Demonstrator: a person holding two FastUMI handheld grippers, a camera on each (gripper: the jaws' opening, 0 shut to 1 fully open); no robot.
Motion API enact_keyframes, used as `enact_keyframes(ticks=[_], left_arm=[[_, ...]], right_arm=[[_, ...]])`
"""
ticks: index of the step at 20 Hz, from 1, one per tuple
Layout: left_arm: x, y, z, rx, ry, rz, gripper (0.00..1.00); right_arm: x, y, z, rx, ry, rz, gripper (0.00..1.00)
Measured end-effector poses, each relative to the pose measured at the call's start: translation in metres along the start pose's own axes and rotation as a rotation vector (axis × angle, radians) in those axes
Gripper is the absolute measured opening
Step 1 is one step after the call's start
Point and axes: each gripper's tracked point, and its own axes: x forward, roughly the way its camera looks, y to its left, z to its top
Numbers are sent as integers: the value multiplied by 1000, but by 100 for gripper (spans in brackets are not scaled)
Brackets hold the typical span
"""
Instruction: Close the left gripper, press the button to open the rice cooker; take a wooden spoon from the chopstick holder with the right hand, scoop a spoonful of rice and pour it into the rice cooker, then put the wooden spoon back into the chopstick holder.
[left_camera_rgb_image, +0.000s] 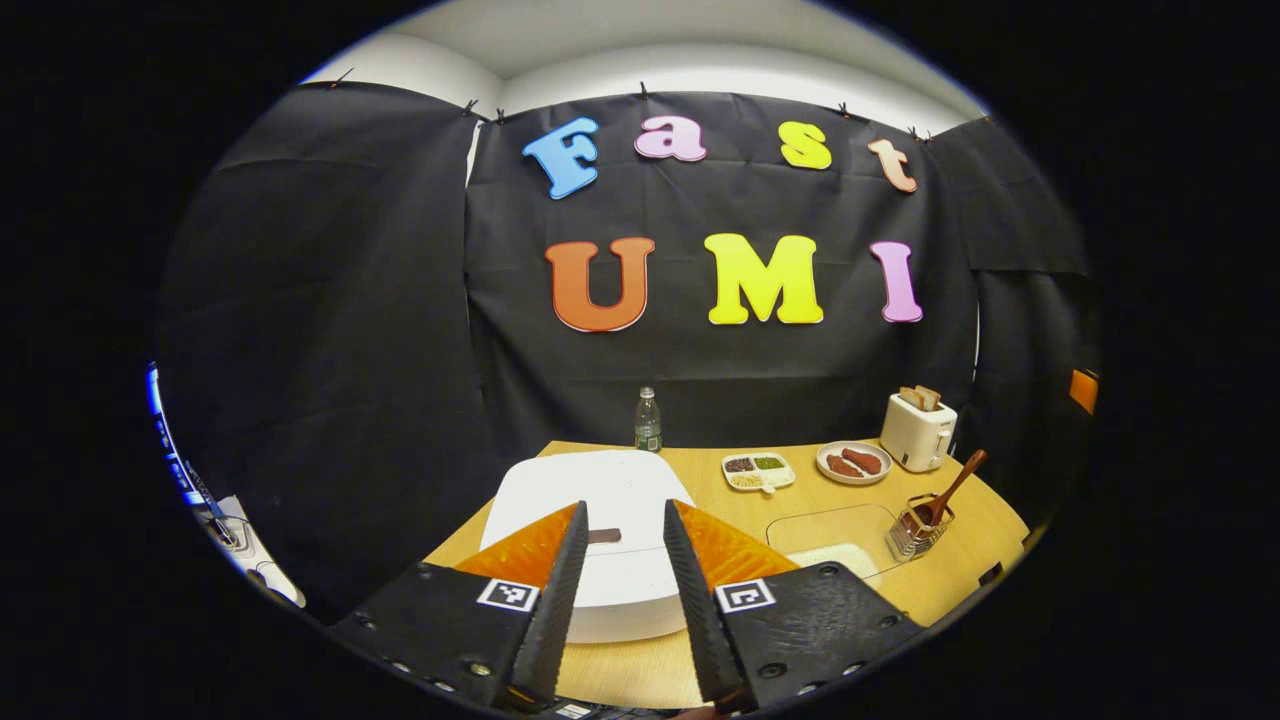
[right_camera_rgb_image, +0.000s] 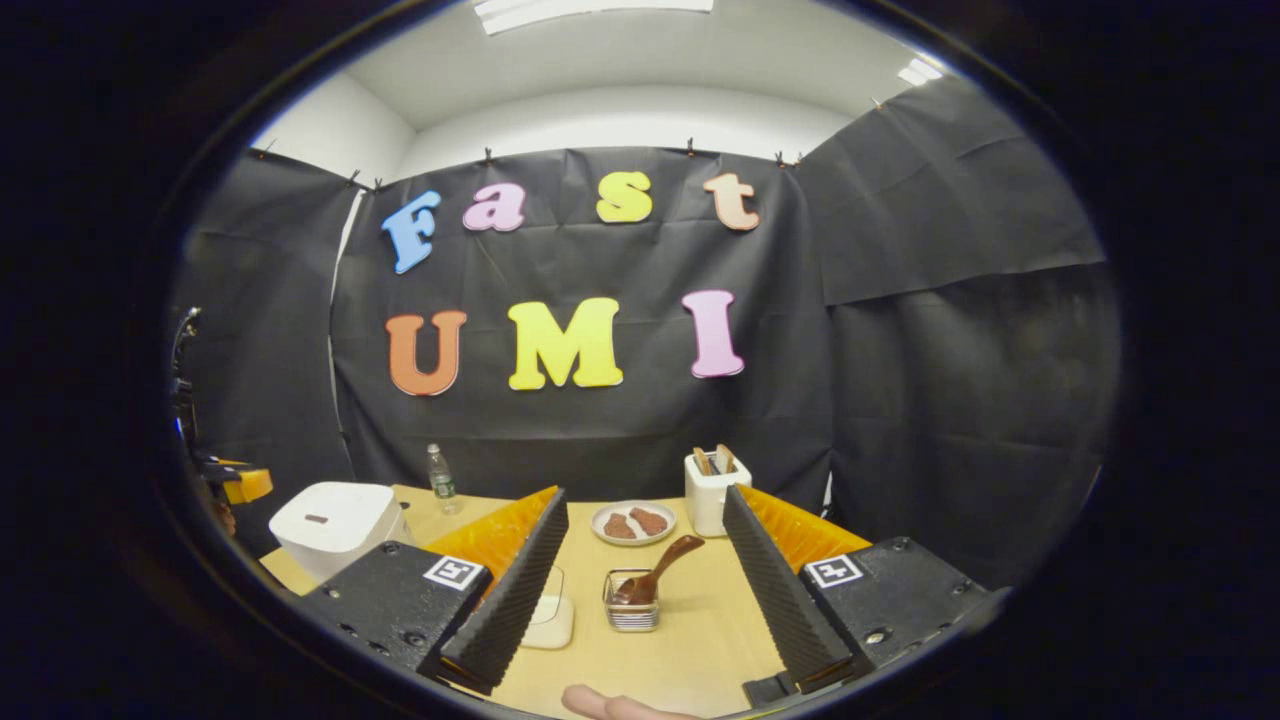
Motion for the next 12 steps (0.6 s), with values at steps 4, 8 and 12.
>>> enact_keyframes(ticks=[4, 8, 12], left_arm=[[19, 13, -9, 16, 42, 30, 20], [39, 17, -16, 25, 87, 49, 21], [53, 16, -27, 46, 140, 41, 22]], right_arm=[[8, 0, -9, -1, 12, 1, 100], [18, -4, -20, 2, 32, -2, 100], [26, -9, -28, 8, 46, -6, 100]])
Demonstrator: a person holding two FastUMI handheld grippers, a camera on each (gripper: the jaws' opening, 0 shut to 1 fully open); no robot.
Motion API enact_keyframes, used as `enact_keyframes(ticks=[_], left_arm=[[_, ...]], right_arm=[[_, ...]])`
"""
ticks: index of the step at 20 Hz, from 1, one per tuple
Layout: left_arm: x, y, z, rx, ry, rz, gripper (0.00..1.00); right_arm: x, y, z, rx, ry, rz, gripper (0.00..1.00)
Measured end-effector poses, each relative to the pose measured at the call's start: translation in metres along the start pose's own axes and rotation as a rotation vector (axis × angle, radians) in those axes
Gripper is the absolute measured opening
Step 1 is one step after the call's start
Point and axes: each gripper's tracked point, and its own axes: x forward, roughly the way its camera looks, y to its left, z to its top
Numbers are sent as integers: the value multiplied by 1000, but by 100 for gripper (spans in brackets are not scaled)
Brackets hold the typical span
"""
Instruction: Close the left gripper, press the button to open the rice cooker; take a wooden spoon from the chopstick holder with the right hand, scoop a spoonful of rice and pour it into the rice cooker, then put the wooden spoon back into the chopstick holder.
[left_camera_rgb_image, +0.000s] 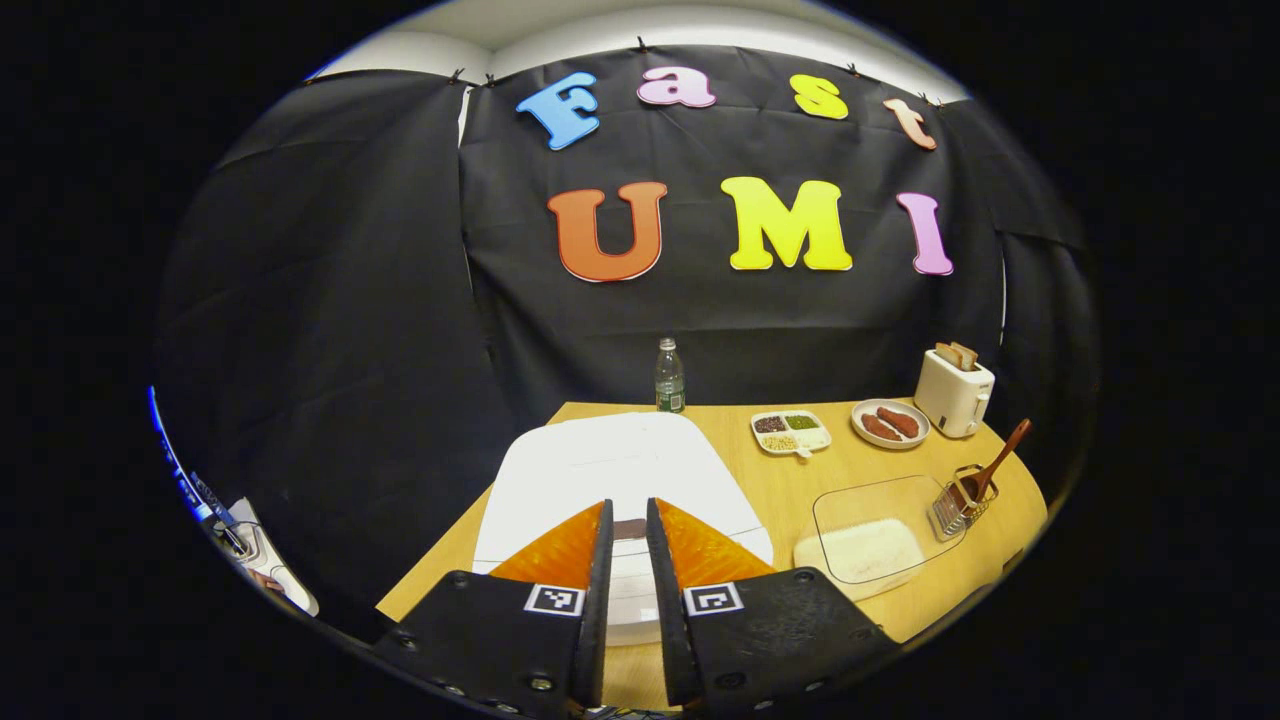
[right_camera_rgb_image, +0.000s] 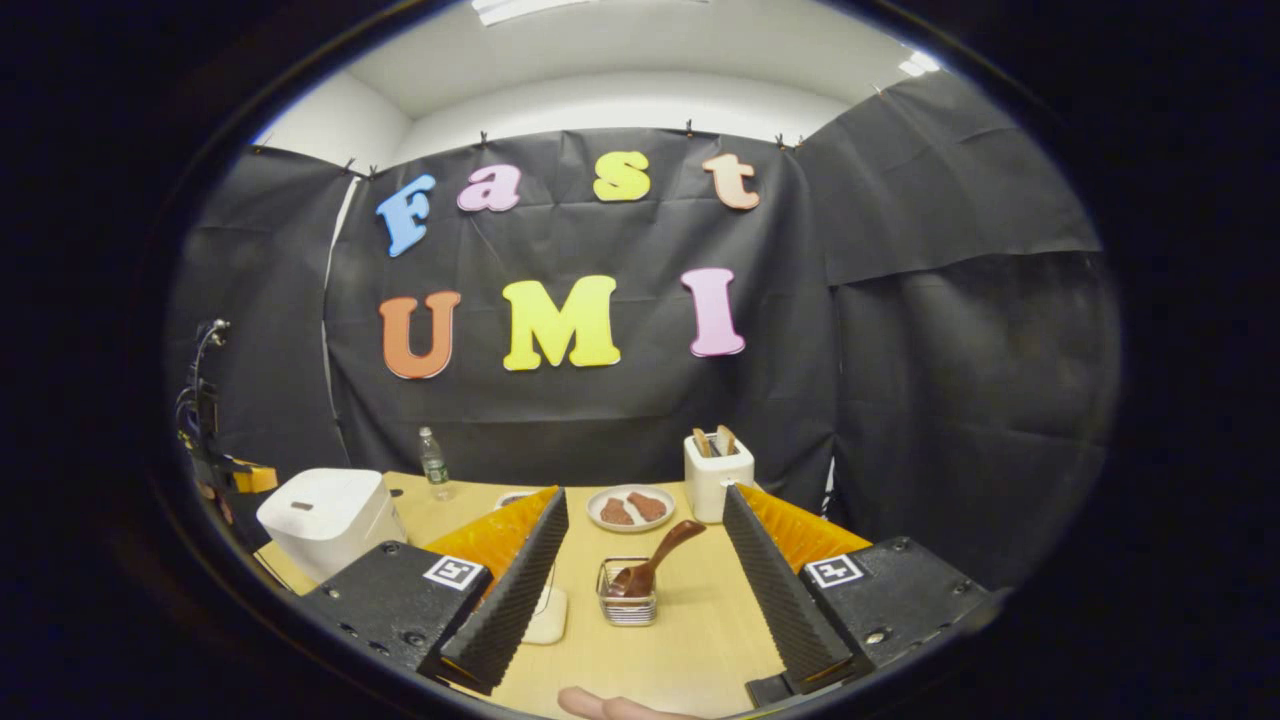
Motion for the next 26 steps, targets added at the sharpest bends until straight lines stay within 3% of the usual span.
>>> enact_keyframes(ticks=[1, 2, 15, 26], left_arm=[[8, 7, -3, -6, 7, 30, 22], [11, 11, -5, -20, 19, 43, 0], [57, 16, -38, -113, 134, 7, 0], [61, 16, -57, -142, 195, -2, 0]], right_arm=[[1, -1, -1, 4, 1, 1, 100], [3, -1, -3, 9, 3, 3, 100], [21, -11, -30, 14, 52, -2, 100], [20, -5, -38, 14, 60, 2, 99]])
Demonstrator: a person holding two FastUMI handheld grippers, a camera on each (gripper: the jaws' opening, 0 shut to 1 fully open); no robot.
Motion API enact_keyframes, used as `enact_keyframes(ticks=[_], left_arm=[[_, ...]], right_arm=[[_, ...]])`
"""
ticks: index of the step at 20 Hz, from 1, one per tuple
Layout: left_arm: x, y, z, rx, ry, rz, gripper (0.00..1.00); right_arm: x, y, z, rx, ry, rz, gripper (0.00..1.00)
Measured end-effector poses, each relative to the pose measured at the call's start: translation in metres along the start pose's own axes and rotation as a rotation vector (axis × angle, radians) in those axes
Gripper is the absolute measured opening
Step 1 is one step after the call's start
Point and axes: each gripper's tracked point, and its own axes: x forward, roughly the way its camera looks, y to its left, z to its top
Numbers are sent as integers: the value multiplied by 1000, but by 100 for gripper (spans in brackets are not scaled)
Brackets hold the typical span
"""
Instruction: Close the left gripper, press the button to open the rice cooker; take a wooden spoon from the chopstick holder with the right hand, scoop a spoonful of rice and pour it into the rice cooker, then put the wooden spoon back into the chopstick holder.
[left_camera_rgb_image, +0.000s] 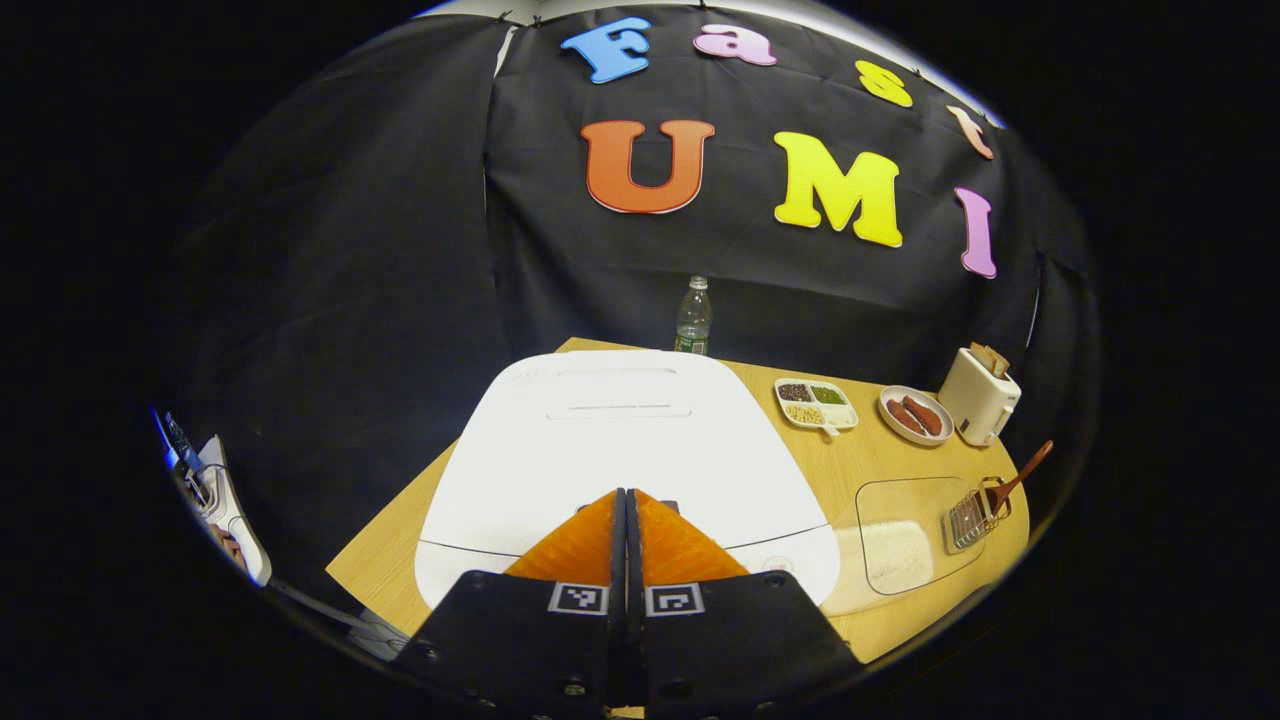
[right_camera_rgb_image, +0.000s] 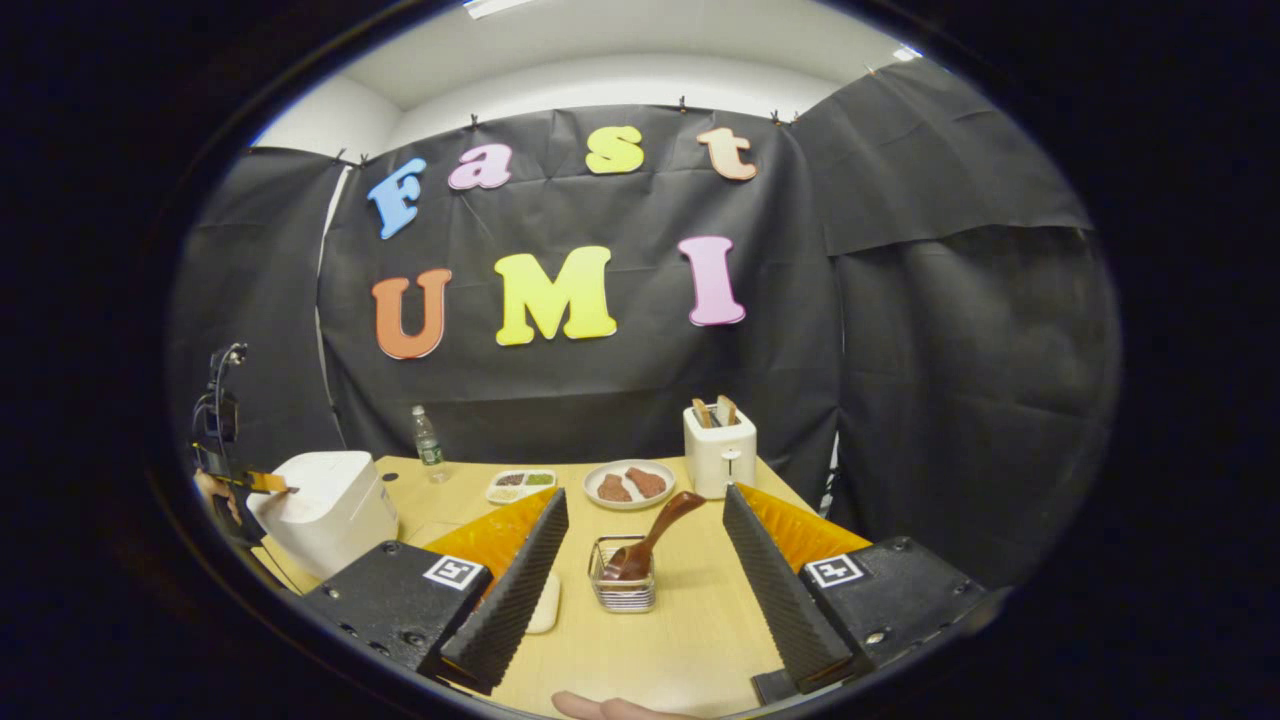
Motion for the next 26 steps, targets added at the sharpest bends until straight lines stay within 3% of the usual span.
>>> enact_keyframes(ticks=[9, 18, 19, 20, 21, 22, 23, 26], left_arm=[[-9, 2, 13, 5, -49, 6, 0], [-41, 5, 92, -85, -307, -24, 0], [-44, 0, 96, -90, -317, -52, 9], [-46, -2, 92, -86, -311, -58, 34], [-48, 2, 91, -79, -301, -49, 45], [-51, 9, 89, -67, -303, -20, 71], [-55, 14, 90, -56, -314, 0, 81], [-82, 12, 91, -40, -378, 17, 84]], right_arm=[[-5, 2, -2, -10, 0, 6, 100], [-5, -6, -8, -9, 5, 0, 100], [-5, -7, -9, -6, 8, -3, 99], [-3, -8, -11, -4, 11, -6, 100], [-1, -10, -13, 0, 15, -8, 100], [0, -10, -14, 4, 18, -8, 100], [1, -10, -15, 7, 21, -7, 99], [5, -8, -19, 11, 19, 0, 99]])
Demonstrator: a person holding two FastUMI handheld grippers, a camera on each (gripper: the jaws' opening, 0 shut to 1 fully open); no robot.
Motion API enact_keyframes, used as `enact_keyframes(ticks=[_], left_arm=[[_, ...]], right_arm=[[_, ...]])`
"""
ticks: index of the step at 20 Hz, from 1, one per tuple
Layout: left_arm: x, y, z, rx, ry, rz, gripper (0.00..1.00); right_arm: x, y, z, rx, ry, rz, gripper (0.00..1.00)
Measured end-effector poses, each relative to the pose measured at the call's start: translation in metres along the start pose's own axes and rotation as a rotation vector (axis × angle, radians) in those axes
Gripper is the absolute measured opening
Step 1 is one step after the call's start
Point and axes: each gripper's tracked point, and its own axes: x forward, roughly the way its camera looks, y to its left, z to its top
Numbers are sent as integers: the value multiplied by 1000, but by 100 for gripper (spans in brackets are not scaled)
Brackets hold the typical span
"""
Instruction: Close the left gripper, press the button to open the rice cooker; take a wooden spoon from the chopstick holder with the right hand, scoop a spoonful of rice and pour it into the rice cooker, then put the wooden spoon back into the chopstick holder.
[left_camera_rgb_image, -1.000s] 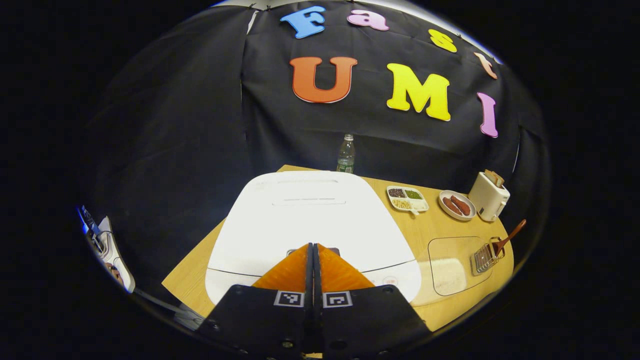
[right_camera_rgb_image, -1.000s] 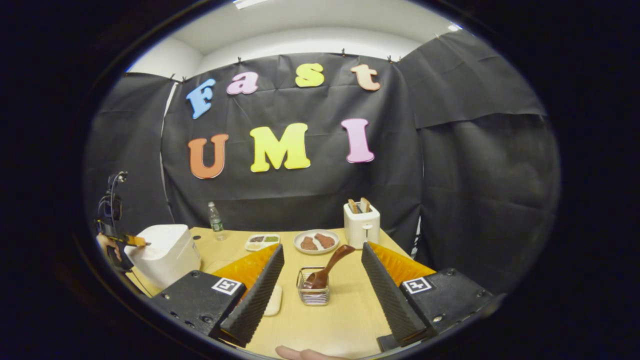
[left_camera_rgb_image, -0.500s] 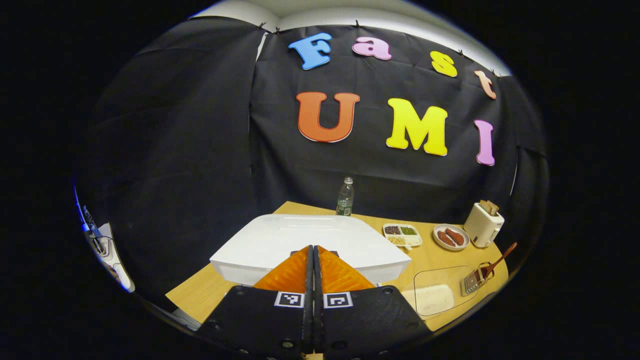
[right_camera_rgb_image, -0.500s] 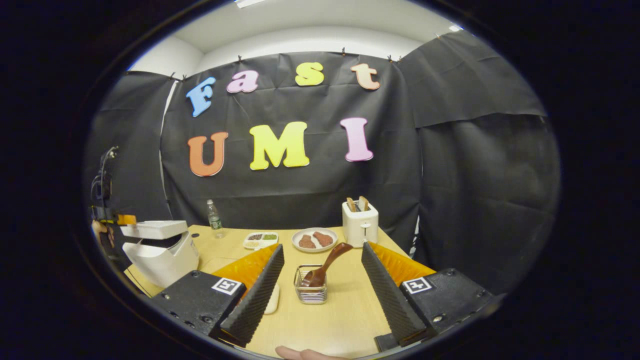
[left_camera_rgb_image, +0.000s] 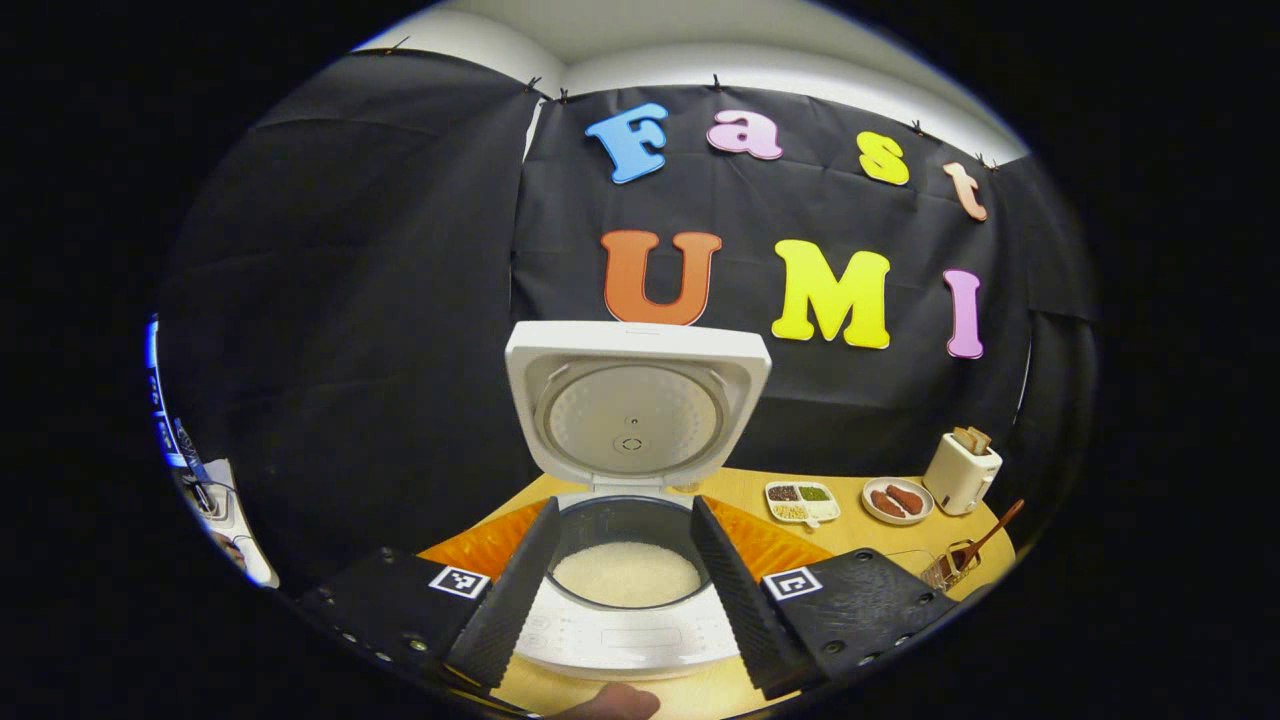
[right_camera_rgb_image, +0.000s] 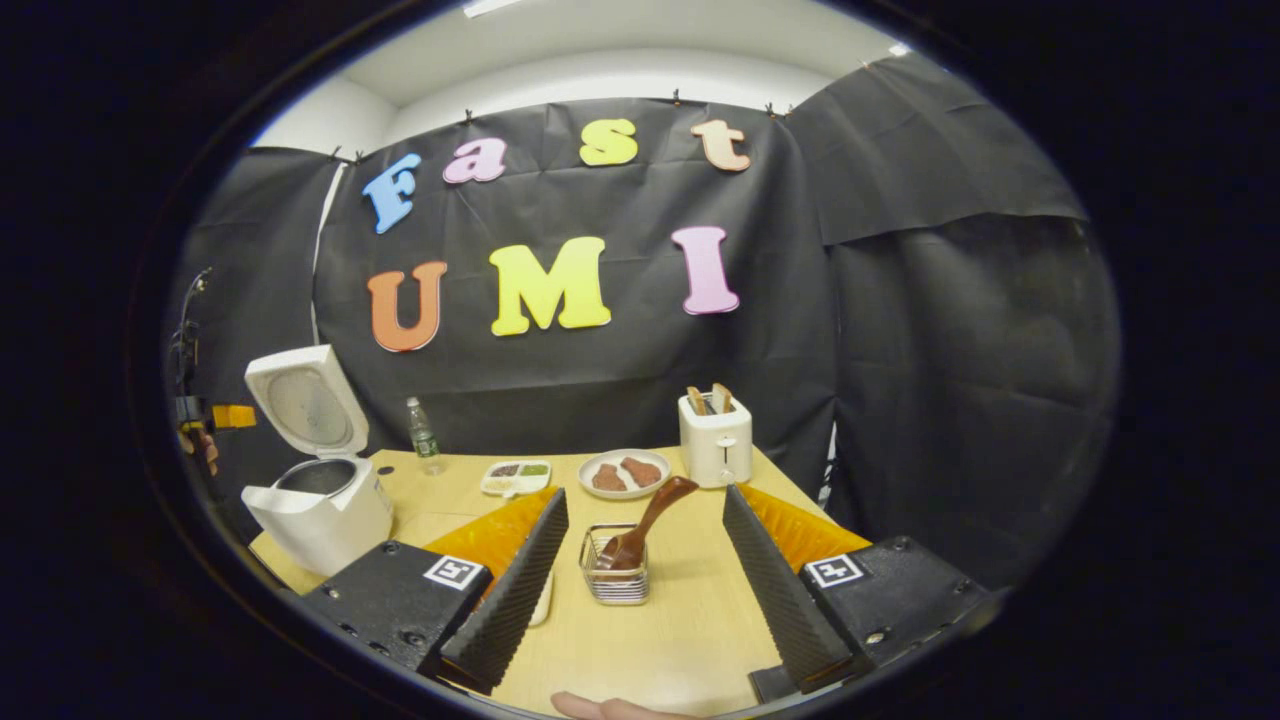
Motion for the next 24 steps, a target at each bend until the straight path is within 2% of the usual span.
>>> enact_keyframes(ticks=[1, 2, 3, 10, 15, 19, 20, 21, 22, 24], left_arm=[[-11, 0, 0, 5, -18, 0, 87], [-22, 0, 2, 12, -36, 5, 94], [-35, 0, 4, 21, -57, 2, 95], [-123, -8, 11, 41, -162, -60, 94], [-171, -5, -6, 48, -192, -89, 95], [-196, 2, -15, 52, -224, -99, 94], [-202, 3, -17, 47, -232, -101, 94], [-208, 4, -19, 38, -235, -109, 94], [-213, 1, -21, 37, -238, -123, 94], [-219, 1, -21, 38, -253, -130, 94]], right_arm=[[1, 2, -1, -1, -3, 5, 100], [3, 4, -2, -3, -7, 10, 99], [6, 5, -4, -6, -10, 14, 99], [49, 7, -32, -13, -5, 16, 100], [87, -1, -62, 68, 47, -6, 100], [121, -3, -76, 93, 64, -12, 97], [128, -4, -79, 93, 65, -18, 100], [136, -6, -83, 95, 67, -26, 96], [145, -8, -89, 106, 79, -37, 100], [161, -9, -101, 129, 106, -51, 96]])
